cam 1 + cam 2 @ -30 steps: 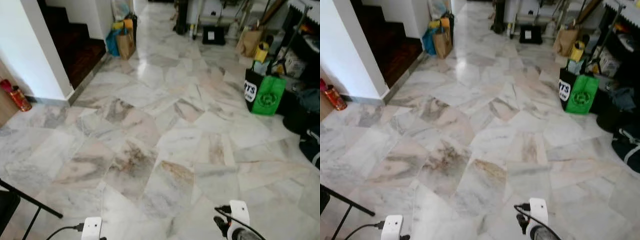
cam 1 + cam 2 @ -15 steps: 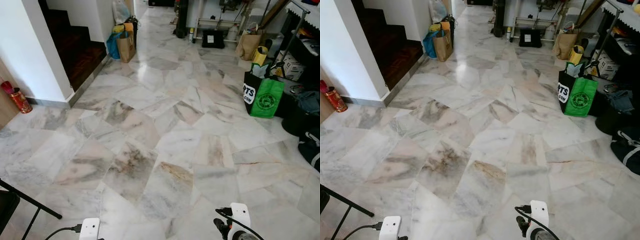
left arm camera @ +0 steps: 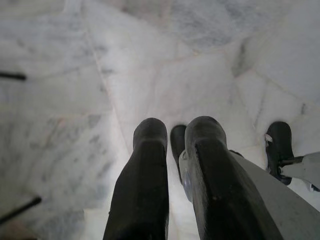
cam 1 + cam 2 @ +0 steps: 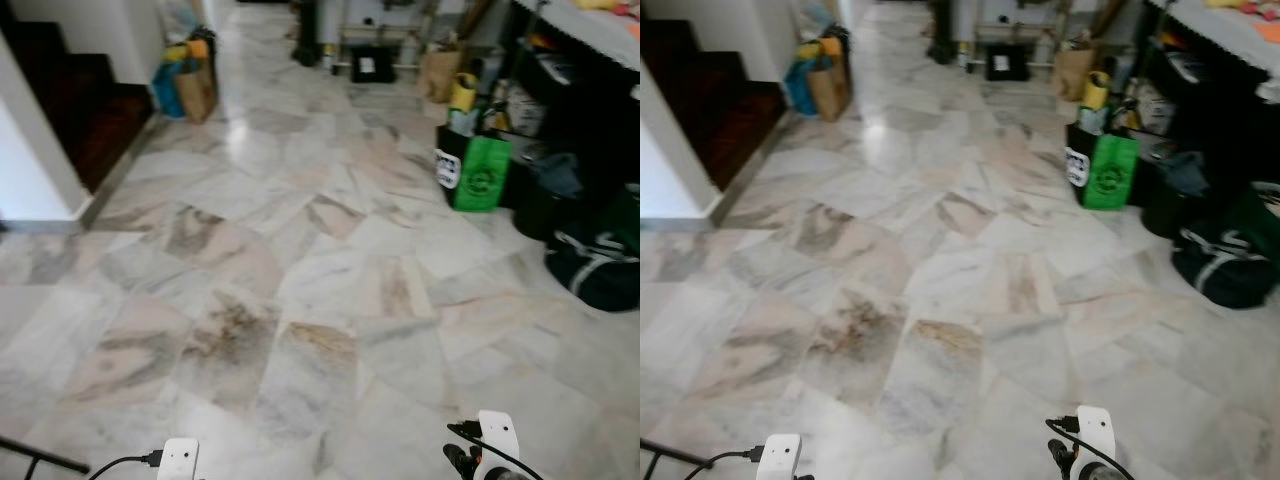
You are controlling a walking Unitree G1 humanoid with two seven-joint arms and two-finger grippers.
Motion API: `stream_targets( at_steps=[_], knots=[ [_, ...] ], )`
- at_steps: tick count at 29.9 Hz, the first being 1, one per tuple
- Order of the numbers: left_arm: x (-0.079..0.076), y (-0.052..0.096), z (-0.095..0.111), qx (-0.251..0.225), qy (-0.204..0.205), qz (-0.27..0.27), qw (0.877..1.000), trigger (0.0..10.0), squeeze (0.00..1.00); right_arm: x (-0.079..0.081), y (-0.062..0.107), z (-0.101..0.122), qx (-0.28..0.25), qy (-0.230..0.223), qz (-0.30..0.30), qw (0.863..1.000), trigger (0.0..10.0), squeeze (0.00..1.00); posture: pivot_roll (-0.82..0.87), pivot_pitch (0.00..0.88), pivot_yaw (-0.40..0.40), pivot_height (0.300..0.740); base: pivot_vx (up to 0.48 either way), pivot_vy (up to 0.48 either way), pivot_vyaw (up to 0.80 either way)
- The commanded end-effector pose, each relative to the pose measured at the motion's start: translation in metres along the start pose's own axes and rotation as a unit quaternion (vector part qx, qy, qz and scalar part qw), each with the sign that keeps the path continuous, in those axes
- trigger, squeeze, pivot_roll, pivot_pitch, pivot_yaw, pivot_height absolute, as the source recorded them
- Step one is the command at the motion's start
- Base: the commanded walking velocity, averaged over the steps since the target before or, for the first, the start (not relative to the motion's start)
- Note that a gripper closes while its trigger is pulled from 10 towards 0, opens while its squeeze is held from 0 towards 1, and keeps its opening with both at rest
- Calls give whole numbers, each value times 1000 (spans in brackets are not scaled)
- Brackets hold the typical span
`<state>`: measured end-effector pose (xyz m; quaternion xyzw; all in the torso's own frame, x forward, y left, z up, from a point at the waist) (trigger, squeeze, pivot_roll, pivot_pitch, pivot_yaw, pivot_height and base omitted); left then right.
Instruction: Setting the table
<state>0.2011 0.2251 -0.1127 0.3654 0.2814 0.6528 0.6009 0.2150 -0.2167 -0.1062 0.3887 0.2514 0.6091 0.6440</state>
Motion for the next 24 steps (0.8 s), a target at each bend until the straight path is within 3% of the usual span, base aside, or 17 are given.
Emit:
stream_targets(
  at_steps=[1, 10, 17, 24],
  knots=[
    [0, 1, -6, 7, -27, -4, 1000, 10000, 0, -1, 1, -7, 10, -10, -1, 1000, 10000, 0, -7, 43, -41, 740, 0, -469, -788],
    [2, 2, -10, 14, -23, -1, 1000, 10000, 0, 2, 0, -10, 15, -9, 2, 1000, 10000, 0, -3, 54, -39, 740, 0, -52, -788],
    [2, 2, -10, 13, -27, -1, 1000, 10000, 0, 22, -5, -9, 15, -8, 12, 1000, 10000, 0, -2, 54, -38, 740, 0, 0, -788],
    [2, 2, -9, 11, -31, -2, 999, 10000, 0, 28, -6, -9, 15, -10, 15, 1000, 10000, 0, -5, 59, -31, 740, 0, 0, -788]
  ],
)
Point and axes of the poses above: a point about 5 cm out from each wrist's last joint towards the gripper, its own y axis pointing back from the gripper into the wrist, its own z axis along the axis of the wrist's last joint, x = y × z, the point moved 4 cm from there along -y, pointing out of the wrist towards the gripper, and after that the axes turned 3 degrees about -y, right-handed, at the moved point
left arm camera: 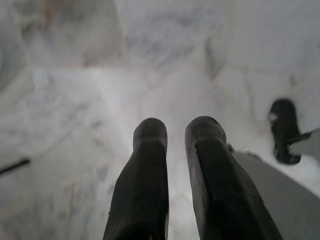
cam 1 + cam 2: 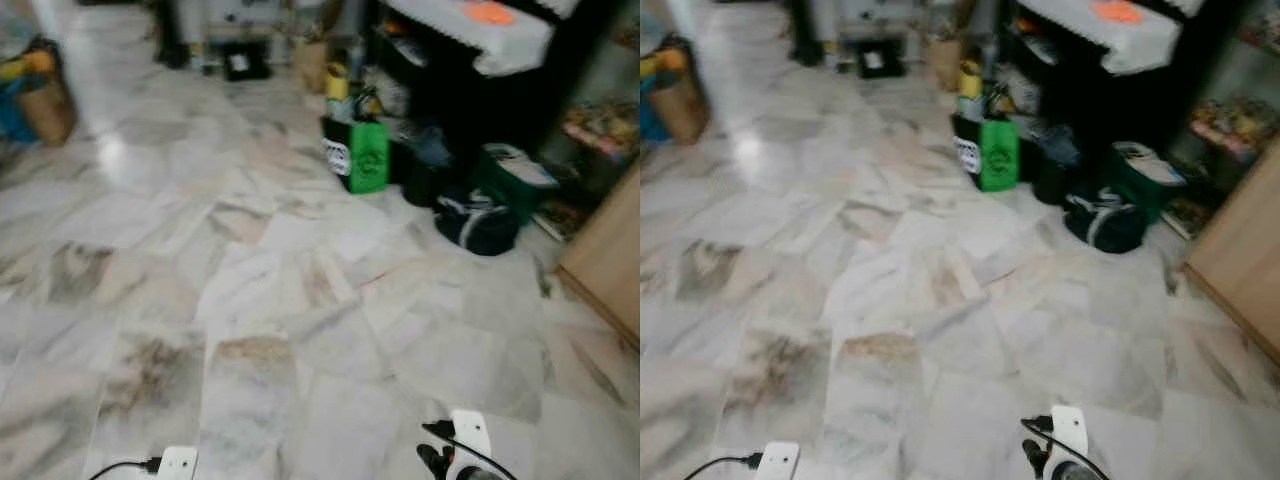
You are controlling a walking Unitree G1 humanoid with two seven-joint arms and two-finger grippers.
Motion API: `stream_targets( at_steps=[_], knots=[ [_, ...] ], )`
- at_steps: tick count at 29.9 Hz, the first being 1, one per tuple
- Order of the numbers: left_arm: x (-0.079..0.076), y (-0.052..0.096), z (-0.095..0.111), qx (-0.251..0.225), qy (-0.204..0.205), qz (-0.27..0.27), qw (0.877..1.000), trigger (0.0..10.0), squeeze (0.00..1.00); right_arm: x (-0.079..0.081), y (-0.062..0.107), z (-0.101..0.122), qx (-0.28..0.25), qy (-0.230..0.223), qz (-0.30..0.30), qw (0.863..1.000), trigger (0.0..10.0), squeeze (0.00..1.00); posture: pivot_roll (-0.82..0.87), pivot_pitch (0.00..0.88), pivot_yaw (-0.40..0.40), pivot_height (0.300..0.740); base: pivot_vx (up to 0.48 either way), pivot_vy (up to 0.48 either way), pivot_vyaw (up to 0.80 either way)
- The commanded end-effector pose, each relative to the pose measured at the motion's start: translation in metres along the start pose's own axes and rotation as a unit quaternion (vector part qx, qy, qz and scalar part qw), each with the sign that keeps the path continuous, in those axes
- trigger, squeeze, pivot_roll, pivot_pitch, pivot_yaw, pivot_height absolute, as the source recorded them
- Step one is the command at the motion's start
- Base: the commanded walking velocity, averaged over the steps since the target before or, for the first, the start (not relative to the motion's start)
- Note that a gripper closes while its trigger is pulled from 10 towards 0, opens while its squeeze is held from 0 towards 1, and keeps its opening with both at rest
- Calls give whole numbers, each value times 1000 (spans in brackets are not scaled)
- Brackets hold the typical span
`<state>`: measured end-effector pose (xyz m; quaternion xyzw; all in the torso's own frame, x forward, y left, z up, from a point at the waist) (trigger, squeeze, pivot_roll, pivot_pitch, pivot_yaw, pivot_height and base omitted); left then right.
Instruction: Setting the table
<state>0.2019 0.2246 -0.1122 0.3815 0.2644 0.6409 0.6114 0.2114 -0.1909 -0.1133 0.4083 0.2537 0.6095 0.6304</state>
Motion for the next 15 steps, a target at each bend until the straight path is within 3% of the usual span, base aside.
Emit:
stream_targets(
  at_steps=[1, 11, 15],
  knots=[
    [2, 2, -11, 17, -9, 0, 1000, 10000, 0, 3, -1, 4, -6, -6, 2, 1000, 10000, 0, -5, 59, -31, 740, 0, 0, -788],
    [3, 1, -9, 17, -10, -2, 1000, 10000, 0, -27, 6, 17, -19, -13, -15, 1000, 10000, 0, -11, 62, -19, 740, 0, 0, -788],
    [3, 1, -8, 15, -11, -3, 1000, 10000, 0, -30, 7, 17, -20, -16, -19, 1000, 10000, 0, -13, 61, -16, 740, 0, 0, -788]
  ],
)
Point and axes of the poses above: a point about 5 cm out from each wrist's last joint towards the gripper, its own y axis pointing back from the gripper into the wrist, its own z axis along the axis of the wrist's last joint, x = y × z, the point moved 4 cm from there along -y, pointing out of the wrist towards the gripper, and after that the axes turned 3 degrees about -y, right-handed, at the moved point
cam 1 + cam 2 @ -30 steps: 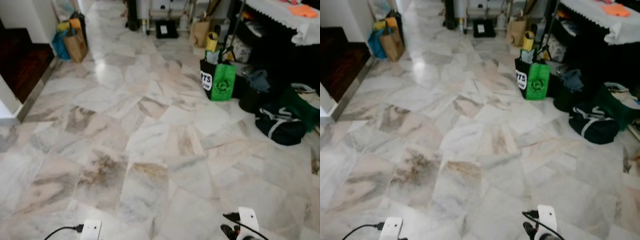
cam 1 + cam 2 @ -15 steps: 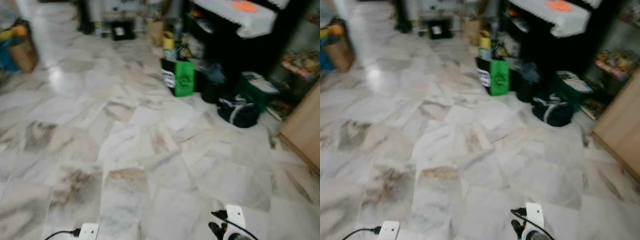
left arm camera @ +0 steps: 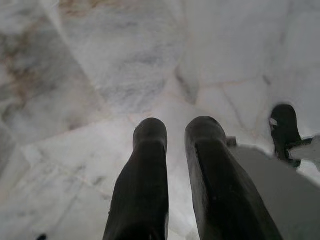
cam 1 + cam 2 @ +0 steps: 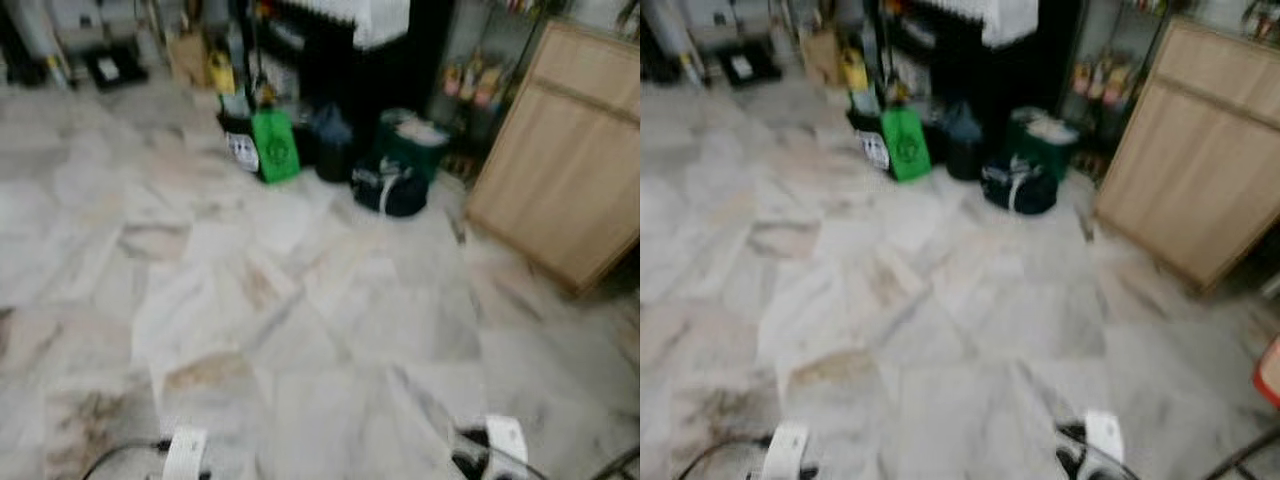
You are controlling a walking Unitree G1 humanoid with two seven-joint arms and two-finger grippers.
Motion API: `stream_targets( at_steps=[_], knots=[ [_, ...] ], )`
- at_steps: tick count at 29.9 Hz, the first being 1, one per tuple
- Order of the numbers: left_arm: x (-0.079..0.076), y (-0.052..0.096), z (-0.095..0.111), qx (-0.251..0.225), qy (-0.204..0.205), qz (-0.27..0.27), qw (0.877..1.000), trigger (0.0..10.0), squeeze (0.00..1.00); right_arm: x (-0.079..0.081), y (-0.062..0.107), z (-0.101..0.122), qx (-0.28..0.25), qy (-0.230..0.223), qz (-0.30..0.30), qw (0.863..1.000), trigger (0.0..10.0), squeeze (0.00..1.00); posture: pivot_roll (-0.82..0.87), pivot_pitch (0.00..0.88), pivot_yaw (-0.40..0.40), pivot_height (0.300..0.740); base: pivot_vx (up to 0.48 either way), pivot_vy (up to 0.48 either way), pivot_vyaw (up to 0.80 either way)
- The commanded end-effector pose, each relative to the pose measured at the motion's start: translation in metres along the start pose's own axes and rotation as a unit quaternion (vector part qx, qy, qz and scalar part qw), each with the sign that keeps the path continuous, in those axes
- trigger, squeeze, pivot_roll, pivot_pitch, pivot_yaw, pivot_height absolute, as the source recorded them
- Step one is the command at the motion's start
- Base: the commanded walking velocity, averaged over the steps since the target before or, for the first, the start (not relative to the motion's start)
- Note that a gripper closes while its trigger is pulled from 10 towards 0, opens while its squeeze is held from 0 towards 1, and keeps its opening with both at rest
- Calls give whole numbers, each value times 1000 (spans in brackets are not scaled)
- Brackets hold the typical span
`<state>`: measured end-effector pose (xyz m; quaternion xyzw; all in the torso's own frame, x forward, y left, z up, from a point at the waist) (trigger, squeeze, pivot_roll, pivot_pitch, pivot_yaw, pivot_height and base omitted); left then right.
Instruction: Setting the table
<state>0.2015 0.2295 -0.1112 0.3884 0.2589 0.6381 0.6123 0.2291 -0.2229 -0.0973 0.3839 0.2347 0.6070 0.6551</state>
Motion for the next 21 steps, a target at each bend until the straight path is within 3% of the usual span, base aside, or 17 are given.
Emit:
stream_targets(
  at_steps=[1, 10, 21],
  knots=[
    [-2, 1, -7, 14, -3, -6, 1000, 10000, 0, -2, 2, -13, 18, -12, -4, 1000, 10000, 0, -13, 61, -16, 740, 0, 0, -788],
    [-3, 0, -5, 13, -8, -10, 1000, 10000, 0, 25, -3, -27, 29, -16, 1, 999, 10000, 0, -13, 54, -6, 740, 0, 0, -785],
    [-2, 0, -4, 13, -17, -12, 1000, 10000, 0, 15, 0, -36, 33, -19, -10, 999, 10000, 0, -16, 33, 4, 740, 0, 0, -781]
  ],
)
Point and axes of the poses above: a point about 5 cm out from each wrist's last joint towards the gripper, its own y axis pointing back from the gripper into the wrist, its own z axis along the axis of the wrist's last joint, x = y × z, the point moved 4 cm from there along -y, pointing out of the wrist towards the gripper, and after that the axes turned 3 degrees about -y, right-handed, at the moved point
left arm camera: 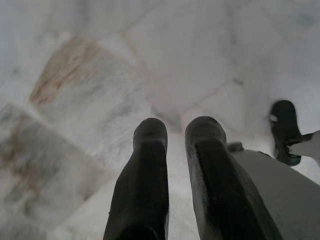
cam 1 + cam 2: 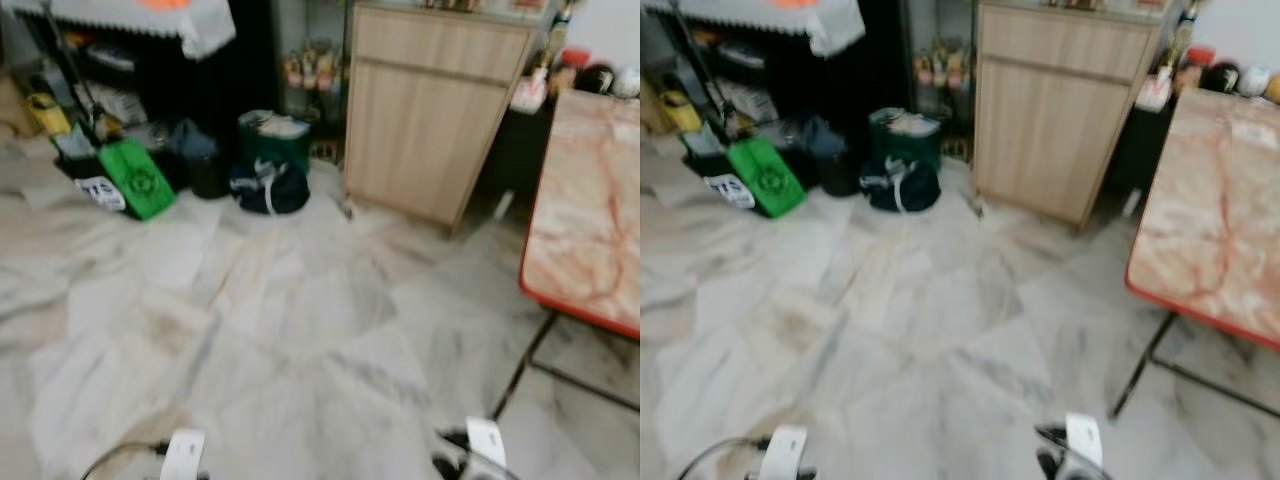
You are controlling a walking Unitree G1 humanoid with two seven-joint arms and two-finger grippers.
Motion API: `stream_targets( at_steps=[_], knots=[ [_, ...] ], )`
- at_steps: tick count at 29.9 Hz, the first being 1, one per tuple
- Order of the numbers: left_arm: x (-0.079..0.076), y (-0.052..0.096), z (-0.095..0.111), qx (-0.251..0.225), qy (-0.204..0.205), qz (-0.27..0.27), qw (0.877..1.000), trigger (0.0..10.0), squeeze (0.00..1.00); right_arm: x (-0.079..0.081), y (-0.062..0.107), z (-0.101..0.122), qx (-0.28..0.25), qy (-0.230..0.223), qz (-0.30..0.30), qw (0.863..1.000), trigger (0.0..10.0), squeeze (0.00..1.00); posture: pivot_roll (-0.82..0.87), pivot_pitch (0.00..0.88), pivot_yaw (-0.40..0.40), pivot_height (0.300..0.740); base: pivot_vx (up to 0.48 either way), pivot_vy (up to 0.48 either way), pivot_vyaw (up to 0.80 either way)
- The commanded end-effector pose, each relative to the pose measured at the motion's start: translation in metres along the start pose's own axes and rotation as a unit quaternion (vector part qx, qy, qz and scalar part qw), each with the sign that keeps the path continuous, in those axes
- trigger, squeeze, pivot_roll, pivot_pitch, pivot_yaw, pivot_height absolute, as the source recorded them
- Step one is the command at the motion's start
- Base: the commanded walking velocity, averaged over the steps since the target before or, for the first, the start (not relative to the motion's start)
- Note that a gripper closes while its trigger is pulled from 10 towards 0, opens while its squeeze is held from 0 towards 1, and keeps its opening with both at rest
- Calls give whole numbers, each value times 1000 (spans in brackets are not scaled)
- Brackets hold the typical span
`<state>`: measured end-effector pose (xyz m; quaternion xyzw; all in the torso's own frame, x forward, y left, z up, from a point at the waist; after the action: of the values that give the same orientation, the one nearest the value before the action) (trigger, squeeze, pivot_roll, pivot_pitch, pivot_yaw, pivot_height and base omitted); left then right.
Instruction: Setting the table
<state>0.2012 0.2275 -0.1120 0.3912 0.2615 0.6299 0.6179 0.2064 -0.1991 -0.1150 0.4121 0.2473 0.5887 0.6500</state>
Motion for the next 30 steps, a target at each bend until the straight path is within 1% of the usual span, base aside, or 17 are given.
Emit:
stream_targets(
  at_steps=[1, 9, 13, 16, 19, 22, 30],
  knots=[
    [0, 0, -4, 10, -13, -4, 1000, 10000, 0, -1, 1, -4, 1, -6, -3, 1000, 10000, 0, -17, 29, 5, 740, 0, 0, -781],
    [0, 0, -1, 5, -13, -5, 1000, 10000, 0, 1, 0, -7, 3, -7, -2, 1000, 10000, 0, -23, 17, 12, 740, 0, 0, -781],
    [0, 0, -1, 6, -17, -7, 1000, 10000, 0, 0, 1, -7, 4, -7, -4, 1000, 10000, 0, -26, 11, 15, 740, 0, 0, -775],
    [0, 0, -1, 7, -20, -8, 1000, 10000, 0, -3, 1, -6, -2, -16, -8, 1000, 10000, 0, -25, 7, 15, 740, 0, 0, -763],
    [-1, 0, -2, 8, -33, -9, 999, 10000, 0, -5, 2, -4, -7, -20, -12, 1000, 10000, 0, -26, 6, 15, 740, 0, 0, 0],
    [-2, 0, -2, 9, -44, -10, 999, 10000, 0, -4, 1, -3, -12, -22, -13, 1000, 10000, 0, -27, 9, 15, 740, 0, -369, 0],
    [1, -1, 2, 4, -37, -6, 999, 10000, 0, -2, 0, 2, -20, -28, -14, 999, 10000, 0, -19, 39, 7, 740, 0, -429, 0]
  ],
)
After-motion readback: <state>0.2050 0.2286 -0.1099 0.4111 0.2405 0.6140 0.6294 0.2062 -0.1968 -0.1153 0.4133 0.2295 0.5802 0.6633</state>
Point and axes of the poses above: a point about 5 cm out from each wrist's last joint towards the gripper, its own y axis pointing back from the gripper into the wrist, its own z axis along the axis of the wrist's last joint, x = y × z, the point moved 4 cm from there along -y, pointing out of the wrist towards the gripper, and after that the axes turned 3 degrees about -y, right-handed, at the moved point
